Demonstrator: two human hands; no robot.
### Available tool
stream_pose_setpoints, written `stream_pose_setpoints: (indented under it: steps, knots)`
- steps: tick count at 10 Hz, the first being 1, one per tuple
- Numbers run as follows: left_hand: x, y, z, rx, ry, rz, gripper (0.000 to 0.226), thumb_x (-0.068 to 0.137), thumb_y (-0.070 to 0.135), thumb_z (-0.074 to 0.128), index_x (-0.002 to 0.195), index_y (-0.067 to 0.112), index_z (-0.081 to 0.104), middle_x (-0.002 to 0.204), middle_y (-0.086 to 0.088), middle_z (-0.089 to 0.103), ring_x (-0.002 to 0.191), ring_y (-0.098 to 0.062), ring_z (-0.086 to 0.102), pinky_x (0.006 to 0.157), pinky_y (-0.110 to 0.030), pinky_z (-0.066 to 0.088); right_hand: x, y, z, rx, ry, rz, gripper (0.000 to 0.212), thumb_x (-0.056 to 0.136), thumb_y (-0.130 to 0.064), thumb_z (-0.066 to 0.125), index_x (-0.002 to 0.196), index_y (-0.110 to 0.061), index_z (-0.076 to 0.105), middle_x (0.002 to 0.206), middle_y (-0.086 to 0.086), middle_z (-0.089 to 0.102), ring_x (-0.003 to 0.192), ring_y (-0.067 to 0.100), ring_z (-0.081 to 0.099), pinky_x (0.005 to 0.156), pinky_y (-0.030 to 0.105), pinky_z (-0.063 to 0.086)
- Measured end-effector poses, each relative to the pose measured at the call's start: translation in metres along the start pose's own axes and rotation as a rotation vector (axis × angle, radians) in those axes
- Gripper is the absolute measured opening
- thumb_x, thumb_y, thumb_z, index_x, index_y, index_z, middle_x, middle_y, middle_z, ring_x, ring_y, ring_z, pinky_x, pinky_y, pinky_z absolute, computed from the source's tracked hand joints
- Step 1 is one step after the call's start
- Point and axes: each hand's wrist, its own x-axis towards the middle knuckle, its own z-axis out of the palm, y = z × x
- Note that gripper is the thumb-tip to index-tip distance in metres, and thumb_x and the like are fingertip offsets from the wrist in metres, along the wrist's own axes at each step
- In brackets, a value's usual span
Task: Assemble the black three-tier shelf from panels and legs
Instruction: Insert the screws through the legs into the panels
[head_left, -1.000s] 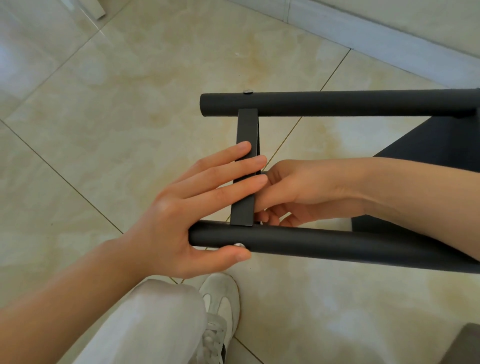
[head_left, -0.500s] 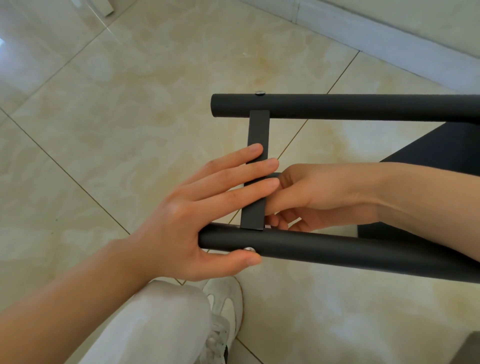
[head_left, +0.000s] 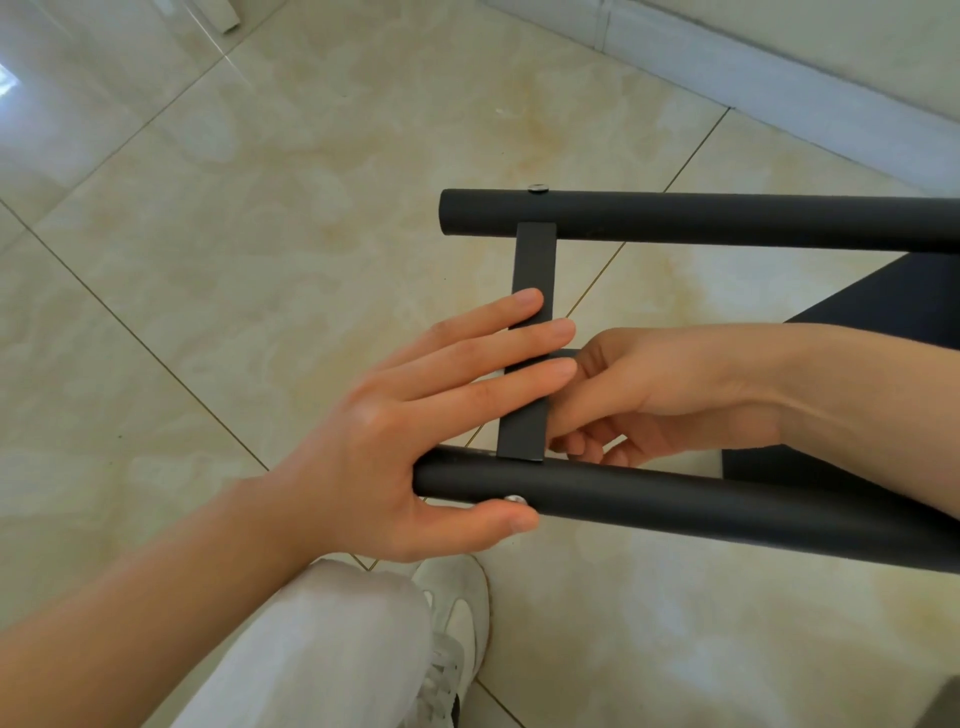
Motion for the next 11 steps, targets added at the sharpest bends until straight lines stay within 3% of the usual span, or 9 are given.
stream_pose_setpoints:
  steps: [1, 3, 5, 6, 7, 9, 10, 11]
  knots:
    - [0.0003, 0.0002, -0.0010, 0.017, -0.010, 0.002, 0.061, 0.096, 0.044, 0.059, 0.134, -0.003, 0.050, 0.146, -0.016, 0.048, 0.148, -0.034, 0.035, 0.118, -0.044, 0.034, 0.0009, 0.0010, -0.0010, -0.010, -0.015, 0.036, 0.022, 0.089, -0.023, 0.069, 0.068, -0.019, 0.073, 0.062, -0.005, 0.052, 0.057, 0.008, 0.044, 0.064, 0.023, 0.039]
    - [0.0002, 0.0015, -0.0021, 0.034, -0.017, 0.002, 0.062, 0.097, 0.046, 0.057, 0.135, -0.002, 0.050, 0.146, -0.016, 0.049, 0.148, -0.034, 0.035, 0.118, -0.044, 0.035, 0.0067, 0.0032, 0.0059, -0.048, 0.067, -0.022, 0.012, 0.090, -0.022, 0.067, 0.089, -0.010, 0.064, 0.064, -0.002, 0.050, 0.058, 0.009, 0.045, 0.066, 0.027, 0.039]
    - [0.0003, 0.0012, -0.0012, 0.027, -0.011, 0.000, 0.061, 0.097, 0.046, 0.057, 0.135, -0.002, 0.049, 0.146, -0.015, 0.048, 0.148, -0.033, 0.035, 0.118, -0.044, 0.034, 0.0003, -0.0009, -0.0002, -0.059, 0.010, 0.005, 0.012, 0.088, -0.025, 0.070, 0.077, -0.021, 0.074, 0.068, -0.005, 0.052, 0.060, 0.007, 0.047, 0.074, 0.032, 0.038]
    - [0.0004, 0.0016, -0.0011, 0.024, -0.012, -0.004, 0.061, 0.097, 0.046, 0.057, 0.135, -0.002, 0.049, 0.146, -0.015, 0.047, 0.148, -0.033, 0.034, 0.118, -0.043, 0.034, 0.0032, 0.0001, 0.0028, -0.067, 0.037, -0.005, 0.016, 0.088, -0.021, 0.069, 0.091, -0.006, 0.072, 0.074, 0.001, 0.052, 0.067, 0.012, 0.047, 0.076, 0.034, 0.038]
    - [-0.0010, 0.0019, -0.0017, 0.026, -0.016, -0.003, 0.061, 0.097, 0.046, 0.057, 0.135, -0.001, 0.049, 0.146, -0.015, 0.048, 0.148, -0.033, 0.035, 0.118, -0.044, 0.034, 0.0077, 0.0036, 0.0081, -0.072, 0.079, -0.021, 0.039, 0.089, -0.021, 0.067, 0.113, 0.010, 0.059, 0.088, 0.009, 0.055, 0.079, 0.018, 0.048, 0.078, 0.033, 0.043]
    - [-0.0004, 0.0020, -0.0019, 0.038, -0.013, -0.003, 0.060, 0.097, 0.047, 0.057, 0.134, 0.000, 0.051, 0.146, -0.014, 0.048, 0.148, -0.033, 0.035, 0.118, -0.043, 0.035, -0.0002, -0.0026, 0.0024, -0.069, 0.036, -0.046, 0.019, 0.080, -0.022, 0.072, 0.092, -0.007, 0.069, 0.071, 0.000, 0.053, 0.065, 0.010, 0.048, 0.072, 0.028, 0.046]
    - [0.0007, 0.0019, -0.0020, 0.044, -0.012, -0.002, 0.060, 0.097, 0.047, 0.057, 0.134, 0.000, 0.050, 0.145, -0.015, 0.049, 0.147, -0.034, 0.036, 0.117, -0.043, 0.035, -0.0003, -0.0022, -0.0010, -0.087, 0.042, -0.035, 0.024, 0.085, -0.019, 0.072, 0.097, 0.002, 0.070, 0.073, 0.000, 0.052, 0.068, 0.012, 0.047, 0.078, 0.030, 0.049]
    - [0.0000, 0.0024, -0.0013, 0.043, -0.009, 0.000, 0.060, 0.097, 0.047, 0.057, 0.134, 0.000, 0.050, 0.145, -0.015, 0.049, 0.148, -0.033, 0.036, 0.117, -0.043, 0.035, 0.0031, 0.0008, 0.0039, -0.104, 0.071, -0.017, 0.019, 0.088, -0.023, 0.069, 0.092, -0.005, 0.072, 0.073, -0.001, 0.051, 0.069, 0.012, 0.046, 0.080, 0.030, 0.050]
